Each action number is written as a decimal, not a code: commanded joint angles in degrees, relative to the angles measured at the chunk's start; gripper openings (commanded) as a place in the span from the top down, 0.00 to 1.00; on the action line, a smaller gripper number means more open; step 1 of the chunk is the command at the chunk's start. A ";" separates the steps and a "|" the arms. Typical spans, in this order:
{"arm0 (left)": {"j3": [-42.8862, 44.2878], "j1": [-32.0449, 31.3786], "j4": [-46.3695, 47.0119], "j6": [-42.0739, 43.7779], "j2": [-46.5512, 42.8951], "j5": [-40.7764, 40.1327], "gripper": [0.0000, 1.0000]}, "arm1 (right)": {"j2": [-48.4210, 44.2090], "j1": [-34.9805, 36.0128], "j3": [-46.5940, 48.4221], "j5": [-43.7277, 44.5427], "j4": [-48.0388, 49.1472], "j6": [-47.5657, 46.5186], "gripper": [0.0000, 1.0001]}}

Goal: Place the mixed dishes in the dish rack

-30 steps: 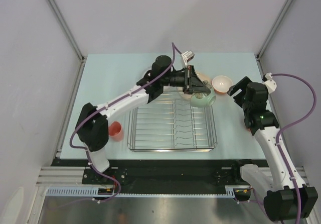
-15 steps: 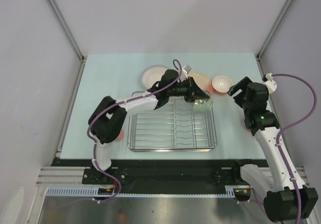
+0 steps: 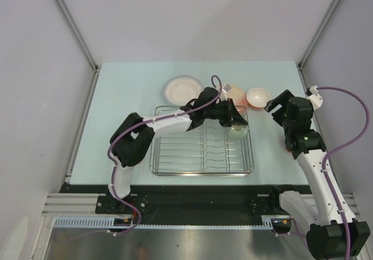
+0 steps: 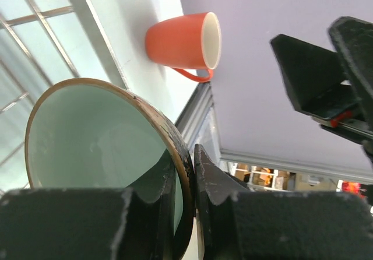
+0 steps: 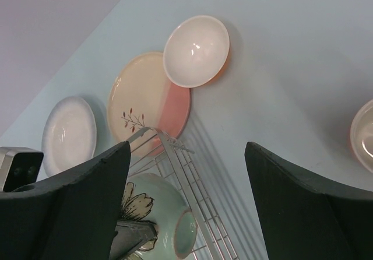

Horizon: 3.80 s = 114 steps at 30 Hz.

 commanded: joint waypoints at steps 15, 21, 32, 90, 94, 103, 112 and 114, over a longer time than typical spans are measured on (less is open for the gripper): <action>1.02 2.63 -0.41 4.33 -2.09 0.88 0.40 | 1.06 -0.22 -0.67 -0.56 0.67 2.04 0.14; 0.32 5.00 -0.58 3.55 -5.09 3.78 0.20 | 4.40 -0.31 -0.14 0.05 0.50 3.44 0.14; -0.65 14.93 -10.39 10.38 -14.58 17.57 0.17 | 7.48 16.94 5.91 7.49 -0.29 -3.84 0.18; 0.58 33.75 -43.91 50.30 -22.58 3.70 0.12 | 51.26 48.47 32.46 40.22 -45.82 12.59 0.46; 0.58 33.83 -43.91 50.39 -22.58 3.43 0.12 | 49.59 48.47 33.69 39.25 -47.48 12.59 0.23; 1.28 33.92 -43.91 50.39 -22.40 2.82 0.12 | 38.44 39.81 40.20 33.92 -43.20 7.41 0.16; 3.30 34.63 -48.21 52.40 -22.93 0.97 0.09 | 21.97 7.71 16.48 2.71 -7.78 7.22 0.19; 3.74 34.89 -50.15 53.55 -22.93 0.27 0.09 | 24.43 5.23 16.12 2.16 -6.71 7.58 0.20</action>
